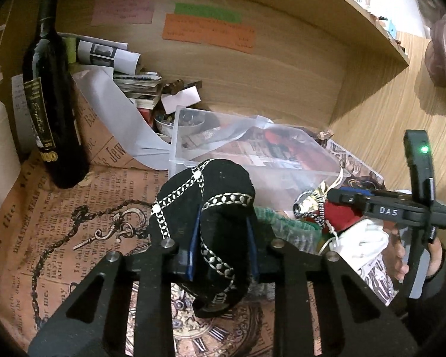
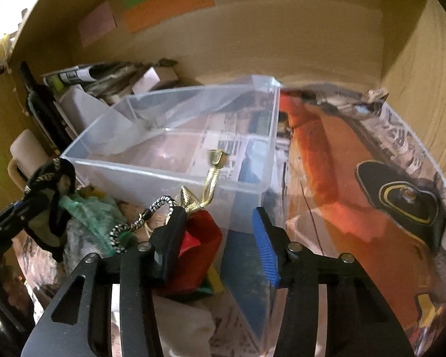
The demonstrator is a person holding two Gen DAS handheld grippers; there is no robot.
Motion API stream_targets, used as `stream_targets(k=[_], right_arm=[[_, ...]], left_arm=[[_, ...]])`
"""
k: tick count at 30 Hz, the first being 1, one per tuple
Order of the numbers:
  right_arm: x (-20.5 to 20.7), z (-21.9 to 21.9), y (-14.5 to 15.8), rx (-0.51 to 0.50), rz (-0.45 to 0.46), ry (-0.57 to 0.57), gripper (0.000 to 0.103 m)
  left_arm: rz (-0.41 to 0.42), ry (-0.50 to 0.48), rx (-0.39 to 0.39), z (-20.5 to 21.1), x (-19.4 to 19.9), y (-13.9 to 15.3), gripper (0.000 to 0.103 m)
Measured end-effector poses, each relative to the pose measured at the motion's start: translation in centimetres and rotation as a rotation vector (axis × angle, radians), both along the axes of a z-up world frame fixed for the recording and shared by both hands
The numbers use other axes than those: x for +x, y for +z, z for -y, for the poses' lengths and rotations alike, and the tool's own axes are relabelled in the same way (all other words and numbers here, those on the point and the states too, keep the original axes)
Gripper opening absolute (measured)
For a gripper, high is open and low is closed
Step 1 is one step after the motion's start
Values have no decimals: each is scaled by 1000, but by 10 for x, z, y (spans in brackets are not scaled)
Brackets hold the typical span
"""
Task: Organize soft objects
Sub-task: 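Grasp the black chain-patterned cap with the left tool while the right tool grasps the red keychain pouch, then carry the cap with the left tool while the right tool carries the pouch, releasing both into the clear box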
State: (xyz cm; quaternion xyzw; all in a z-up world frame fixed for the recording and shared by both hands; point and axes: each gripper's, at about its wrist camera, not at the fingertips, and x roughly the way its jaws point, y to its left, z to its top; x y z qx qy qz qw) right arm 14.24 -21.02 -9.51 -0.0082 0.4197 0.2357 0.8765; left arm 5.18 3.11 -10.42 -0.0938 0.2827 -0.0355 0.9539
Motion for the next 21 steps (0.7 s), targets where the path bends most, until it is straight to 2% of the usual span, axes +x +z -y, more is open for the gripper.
stream_targets(k=[3, 4, 7, 10, 14, 21], right_arm=[[2, 1, -4, 4, -21, 14, 35], [4, 0, -5, 13, -36, 27, 29], [7, -7, -11, 31, -92, 80, 26], [9, -14, -13, 7, -95, 106, 22], [4, -17, -8, -6, -52, 118, 14], [-13, -17, 16, -18, 72, 107, 11]], left_arm=[[12, 2, 6, 0, -1, 2, 25], [19, 2, 5, -1, -2, 4, 24], [39, 6, 7, -2, -5, 10, 23], [62, 12, 10, -3, -10, 17, 22], [97, 23, 22, -4, -17, 28, 22], [180, 32, 57, -4, -20, 60, 22]])
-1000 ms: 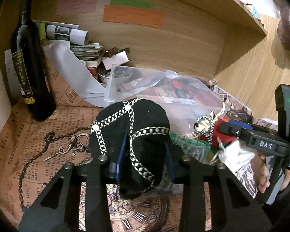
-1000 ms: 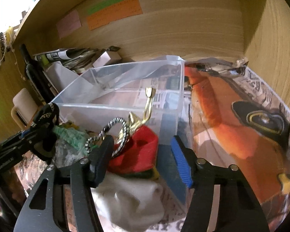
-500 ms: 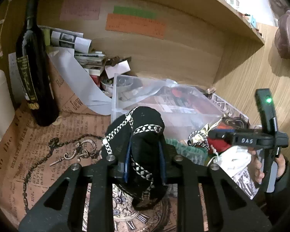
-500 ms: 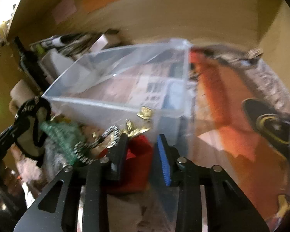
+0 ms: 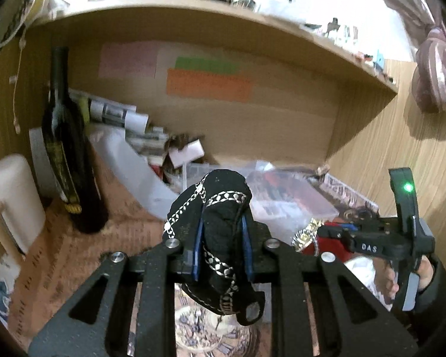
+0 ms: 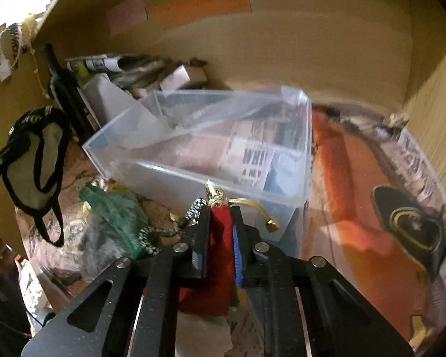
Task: Organize soft objects
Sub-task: 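Carry the cap with the left tool while the right tool carries the pouch, releasing both into the clear box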
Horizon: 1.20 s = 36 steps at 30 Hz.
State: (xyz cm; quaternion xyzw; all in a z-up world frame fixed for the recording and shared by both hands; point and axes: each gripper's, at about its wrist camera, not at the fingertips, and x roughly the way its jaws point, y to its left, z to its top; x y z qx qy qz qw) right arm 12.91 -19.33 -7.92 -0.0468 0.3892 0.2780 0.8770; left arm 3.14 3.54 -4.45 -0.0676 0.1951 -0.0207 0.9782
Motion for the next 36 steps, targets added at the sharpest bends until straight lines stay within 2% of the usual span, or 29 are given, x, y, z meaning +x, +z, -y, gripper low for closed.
stream_targets(k=[7, 13, 22, 29, 36], right_arm=[[-11, 3, 35, 33, 116, -17, 11], [-12, 3, 61, 64, 209, -33, 11], [10, -7, 82, 89, 296, -49, 11], [37, -22, 73, 64, 272, -37, 11], [67, -37, 44, 4, 170, -5, 11]], left_arm=[[68, 6, 36, 2, 10, 24, 22], [84, -19, 16, 1, 33, 39, 22], [79, 10, 64, 5, 79, 48, 22], [4, 17, 89, 8, 122, 34, 22], [-125, 10, 111, 13, 164, 0, 22]])
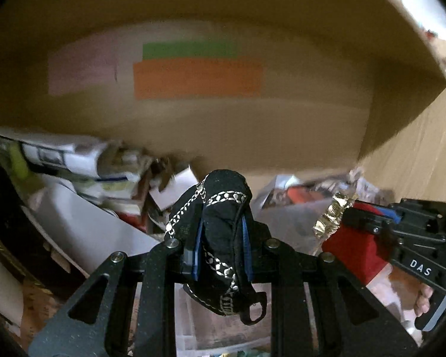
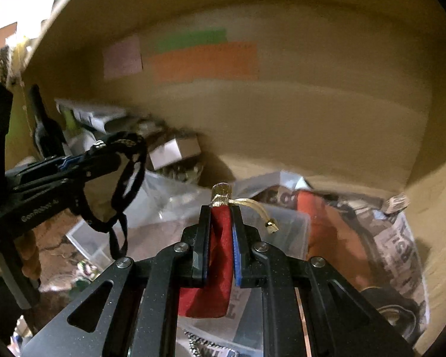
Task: Organize soft objects
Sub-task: 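Carry the cap with the left tool while the right tool carries the pouch, releasing both into the clear box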
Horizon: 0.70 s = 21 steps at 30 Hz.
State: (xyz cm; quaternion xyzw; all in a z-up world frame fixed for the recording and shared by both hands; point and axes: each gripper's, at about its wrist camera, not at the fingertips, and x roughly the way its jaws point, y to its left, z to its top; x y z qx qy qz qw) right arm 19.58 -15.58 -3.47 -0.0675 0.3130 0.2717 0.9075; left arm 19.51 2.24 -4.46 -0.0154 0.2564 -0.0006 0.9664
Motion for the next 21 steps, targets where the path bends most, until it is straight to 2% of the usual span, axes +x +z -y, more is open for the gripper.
stream_targets(k=[5, 11, 13, 15, 16, 17, 18, 19, 21], right_arm=[[16, -6, -21, -46, -73, 11, 11], [25, -4, -35, -91, -142, 9, 12], [28, -6, -37, -102, -151, -2, 12], [29, -4, -39, -110, -164, -5, 16], [29, -4, -40, -111, -167, -8, 22], [29, -3, -40, -114, -169, -11, 32], [27, -1, -39, -115, -161, -19, 37], [27, -1, -38, -115, -153, -24, 47], [22, 2, -33, -115, -125, -33, 53]], left_arm=[[-80, -20, 30, 7, 22, -22, 22], [-128, -56, 69, 19, 31, -31, 22], [-136, -68, 80, 22, 30, -33, 24], [-149, -81, 78, 25, 29, -32, 35], [-151, -85, 71, 25, 28, -31, 39], [-148, -85, 66, 25, 27, -30, 49], [-139, -84, 64, 24, 23, -27, 55], [-129, -82, 65, 24, 20, -26, 56], [-115, -82, 66, 24, 15, -21, 58]])
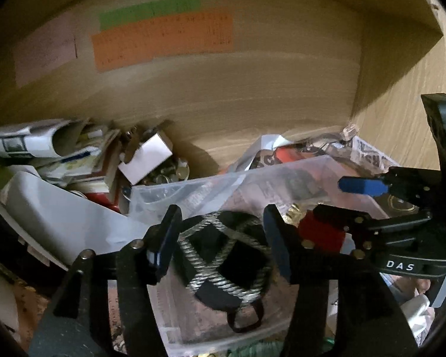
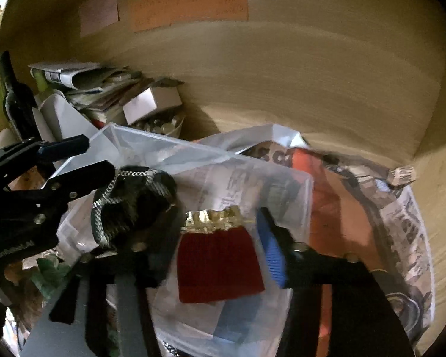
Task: Organize soft objects
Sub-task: 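Carry the cap with the left tool while the right tool carries the pouch, releasing both into the clear box, then grasp the grey mesh bag with the left tool while the right tool grasps the white cloth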
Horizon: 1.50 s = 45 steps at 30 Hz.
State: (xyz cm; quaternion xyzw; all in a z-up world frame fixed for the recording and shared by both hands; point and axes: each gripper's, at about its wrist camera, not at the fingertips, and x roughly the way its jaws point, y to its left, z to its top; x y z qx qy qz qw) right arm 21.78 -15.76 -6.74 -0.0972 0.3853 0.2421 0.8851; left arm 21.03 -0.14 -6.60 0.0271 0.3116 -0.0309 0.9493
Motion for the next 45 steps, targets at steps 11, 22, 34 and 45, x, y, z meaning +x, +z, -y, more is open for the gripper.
stream_targets(k=[11, 22, 34, 45], right_arm=[[-51, 17, 54, 60, 168, -9, 80], [-120, 29, 67, 91, 268, -10, 85], [-161, 41, 20, 96, 148, -50, 86], [-171, 46, -17, 91, 36, -72, 86]], left_arm=[[131, 14, -46, -10, -66, 39, 87], [169, -1, -72, -8, -134, 39, 99], [1, -16, -109, 5, -153, -24, 100], [-121, -21, -158, 20, -151, -71, 99]])
